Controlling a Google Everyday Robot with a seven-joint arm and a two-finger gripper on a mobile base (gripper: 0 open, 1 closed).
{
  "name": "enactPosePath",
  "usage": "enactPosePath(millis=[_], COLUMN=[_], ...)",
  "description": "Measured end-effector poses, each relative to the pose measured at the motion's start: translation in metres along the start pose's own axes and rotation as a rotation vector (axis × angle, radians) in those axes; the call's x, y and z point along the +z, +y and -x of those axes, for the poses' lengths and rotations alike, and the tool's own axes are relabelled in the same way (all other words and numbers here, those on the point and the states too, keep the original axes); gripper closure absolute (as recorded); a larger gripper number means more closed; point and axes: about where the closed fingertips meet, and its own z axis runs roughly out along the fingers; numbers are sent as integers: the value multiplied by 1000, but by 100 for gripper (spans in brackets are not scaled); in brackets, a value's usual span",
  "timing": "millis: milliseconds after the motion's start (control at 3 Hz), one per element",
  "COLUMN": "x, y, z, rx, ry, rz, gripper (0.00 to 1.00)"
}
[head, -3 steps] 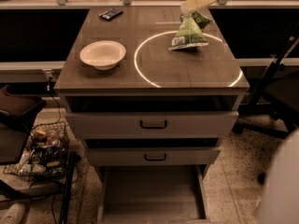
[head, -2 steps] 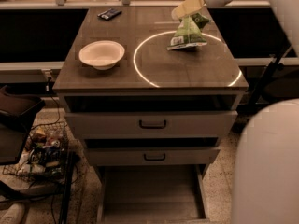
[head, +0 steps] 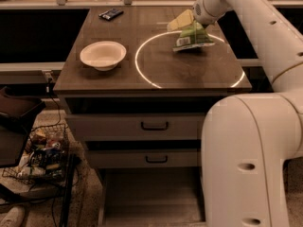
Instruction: Place green jalapeno chip bag into bottom drawer
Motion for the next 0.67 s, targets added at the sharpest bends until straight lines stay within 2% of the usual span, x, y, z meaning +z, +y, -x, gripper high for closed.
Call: enactPosePath(millis=[333,667], x=[24,29], y=[-1,0], z=[-6,-7], rx=[6,5], ry=[34,38], rz=[-12,-10], gripper=[18,42])
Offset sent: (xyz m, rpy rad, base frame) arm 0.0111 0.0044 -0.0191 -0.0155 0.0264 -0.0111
